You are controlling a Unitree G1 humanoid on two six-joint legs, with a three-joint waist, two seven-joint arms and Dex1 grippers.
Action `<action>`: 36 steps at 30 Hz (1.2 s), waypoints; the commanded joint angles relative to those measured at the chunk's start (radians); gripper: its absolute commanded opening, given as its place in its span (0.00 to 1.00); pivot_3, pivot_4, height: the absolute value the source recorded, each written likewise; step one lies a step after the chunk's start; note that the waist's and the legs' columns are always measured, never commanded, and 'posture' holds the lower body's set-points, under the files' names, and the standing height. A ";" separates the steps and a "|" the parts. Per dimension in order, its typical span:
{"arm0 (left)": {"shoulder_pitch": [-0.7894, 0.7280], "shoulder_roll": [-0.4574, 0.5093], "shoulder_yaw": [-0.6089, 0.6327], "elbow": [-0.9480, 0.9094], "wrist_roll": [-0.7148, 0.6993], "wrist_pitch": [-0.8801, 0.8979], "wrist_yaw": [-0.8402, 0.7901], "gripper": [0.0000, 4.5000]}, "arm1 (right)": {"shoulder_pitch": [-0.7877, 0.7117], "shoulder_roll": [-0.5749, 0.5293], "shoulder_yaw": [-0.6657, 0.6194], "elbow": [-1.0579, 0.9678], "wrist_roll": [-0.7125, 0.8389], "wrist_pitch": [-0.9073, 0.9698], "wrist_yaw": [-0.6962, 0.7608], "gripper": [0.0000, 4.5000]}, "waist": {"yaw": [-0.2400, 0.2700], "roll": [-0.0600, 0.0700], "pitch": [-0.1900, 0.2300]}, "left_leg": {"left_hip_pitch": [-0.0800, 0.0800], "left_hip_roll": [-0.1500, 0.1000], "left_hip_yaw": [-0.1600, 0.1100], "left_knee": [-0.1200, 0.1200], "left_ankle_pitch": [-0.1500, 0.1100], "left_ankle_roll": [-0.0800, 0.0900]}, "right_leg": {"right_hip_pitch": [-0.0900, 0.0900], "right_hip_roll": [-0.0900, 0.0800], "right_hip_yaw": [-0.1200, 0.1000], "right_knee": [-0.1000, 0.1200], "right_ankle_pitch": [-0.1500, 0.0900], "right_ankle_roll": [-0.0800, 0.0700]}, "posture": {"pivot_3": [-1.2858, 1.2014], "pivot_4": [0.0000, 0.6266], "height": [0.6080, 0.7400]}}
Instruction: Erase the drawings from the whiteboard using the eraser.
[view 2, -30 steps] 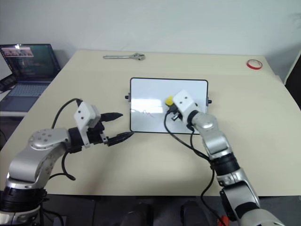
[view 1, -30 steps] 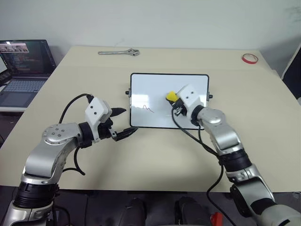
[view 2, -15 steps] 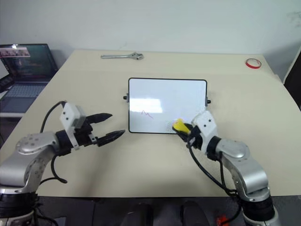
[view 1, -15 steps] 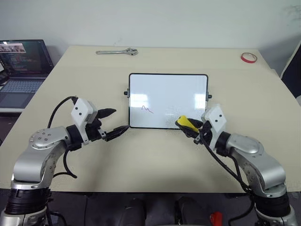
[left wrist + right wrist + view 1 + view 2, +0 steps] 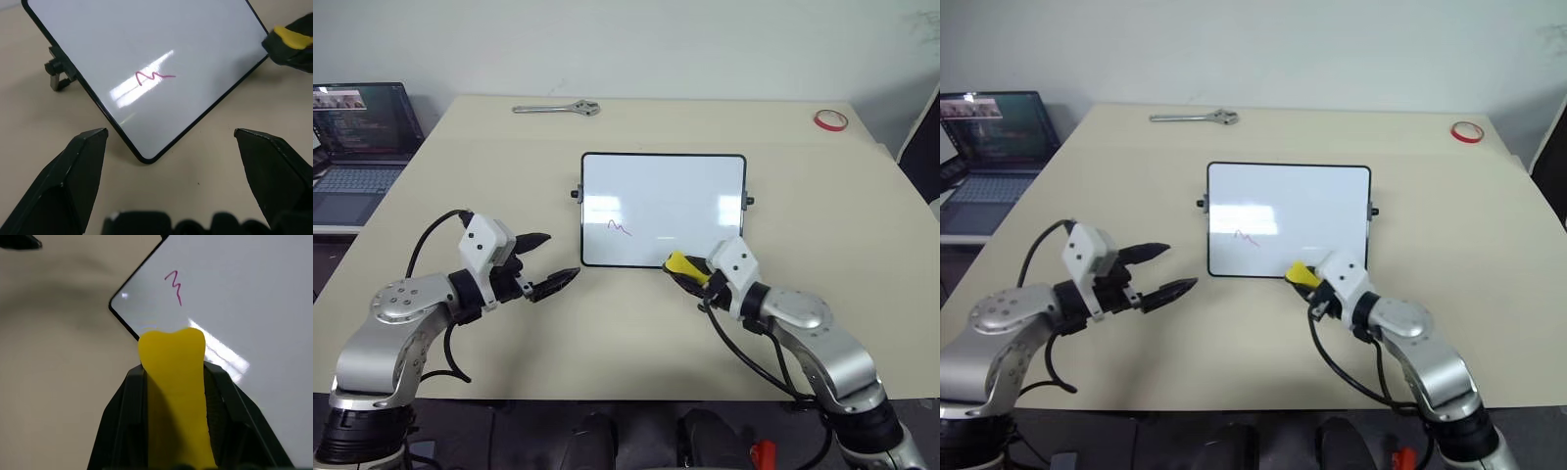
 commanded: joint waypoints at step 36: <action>0.107 -0.010 0.002 0.188 0.092 -0.324 -0.114 1.00 | -0.631 0.281 0.194 0.977 -0.408 -0.466 -0.047 0.25 | 0.000 0.000 0.000 | 0.006 -0.001 -0.002 0.002 0.003 -0.001 | 0.000 0.000 -0.001 0.013 0.001 -0.003 | 0.52 0.24 1.00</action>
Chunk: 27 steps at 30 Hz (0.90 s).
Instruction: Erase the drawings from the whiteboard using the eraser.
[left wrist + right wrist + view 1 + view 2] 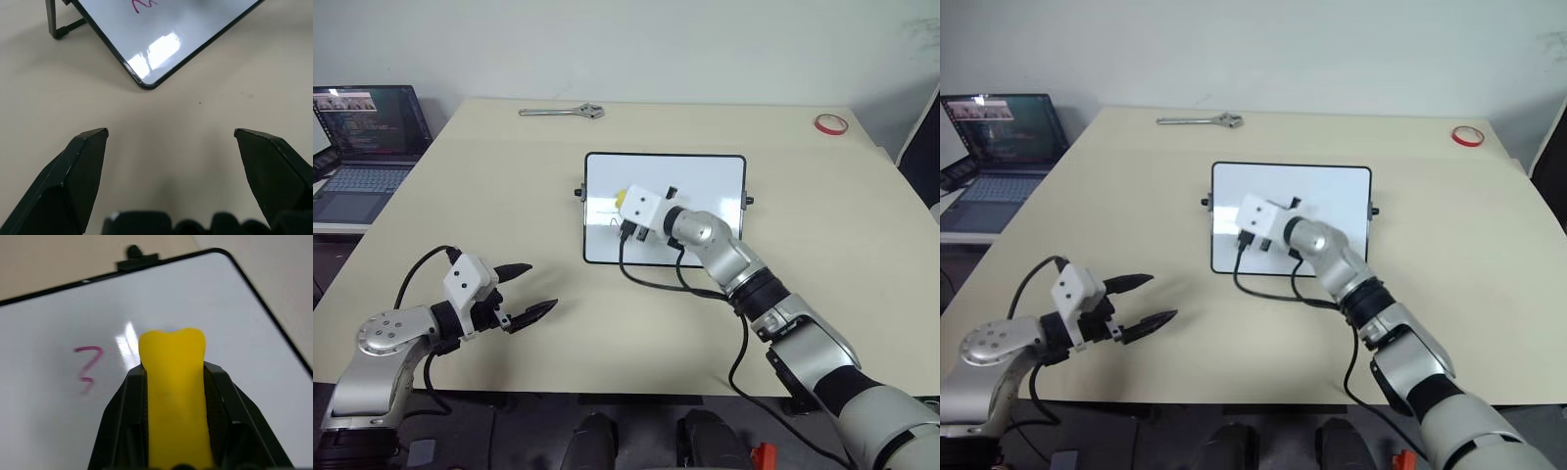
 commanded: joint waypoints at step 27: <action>-0.059 -0.008 -0.011 -0.171 -0.033 0.145 0.066 1.00 | -0.102 0.097 -0.057 0.159 -0.009 0.046 0.068 0.25 | -0.004 0.001 0.000 | 0.000 0.001 -0.001 0.000 0.000 0.000 | -0.001 0.001 0.000 0.001 0.000 0.000 | 0.52 0.24 1.00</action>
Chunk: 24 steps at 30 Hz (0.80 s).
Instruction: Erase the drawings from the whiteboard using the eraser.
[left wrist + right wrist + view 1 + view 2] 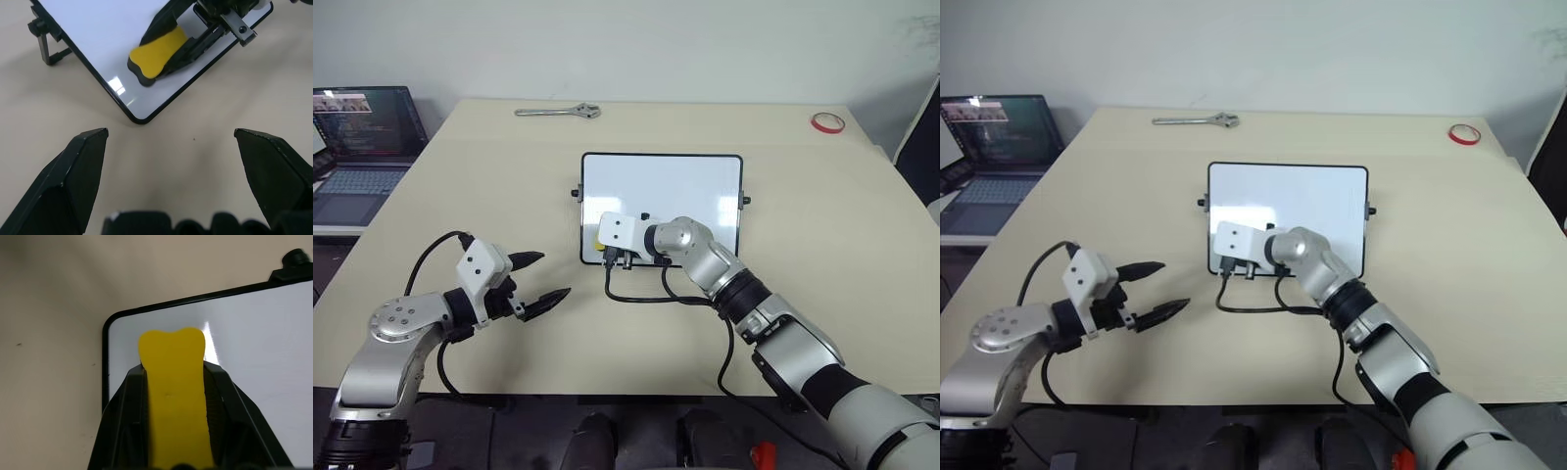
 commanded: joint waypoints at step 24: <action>-0.241 -0.046 -0.141 -0.116 -0.021 0.055 -0.015 1.00 | 0.288 -0.101 -0.353 -0.869 0.142 0.495 -0.073 0.25 | 0.023 0.000 0.001 | -0.007 -0.001 -0.003 -0.001 0.001 -0.003 | -0.003 0.000 -0.003 -0.006 0.000 0.000 | 0.52 0.24 1.00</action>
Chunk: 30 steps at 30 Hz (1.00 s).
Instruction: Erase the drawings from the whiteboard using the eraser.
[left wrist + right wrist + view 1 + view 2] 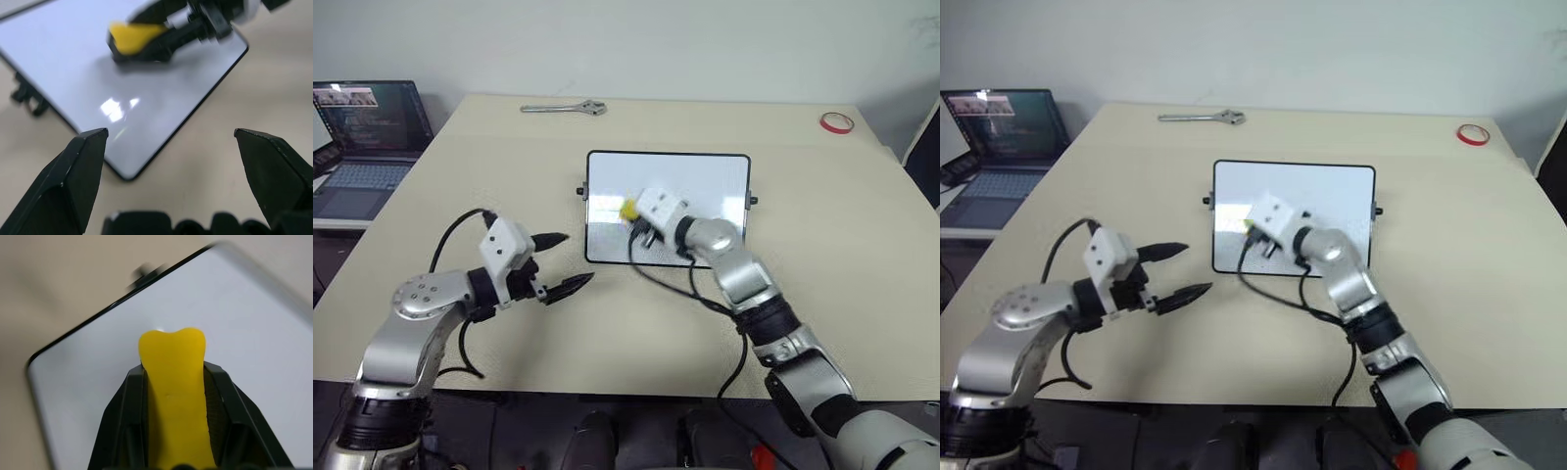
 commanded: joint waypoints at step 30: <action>-0.472 -0.324 -0.438 0.292 0.132 -0.176 -0.322 1.00 | 0.477 -0.053 -0.496 -0.423 0.164 0.555 -0.328 0.25 | -0.016 0.001 0.001 | 0.001 -0.002 0.005 -0.003 0.000 0.001 | 0.002 0.003 0.003 -0.005 -0.001 0.001 | 0.52 0.24 1.00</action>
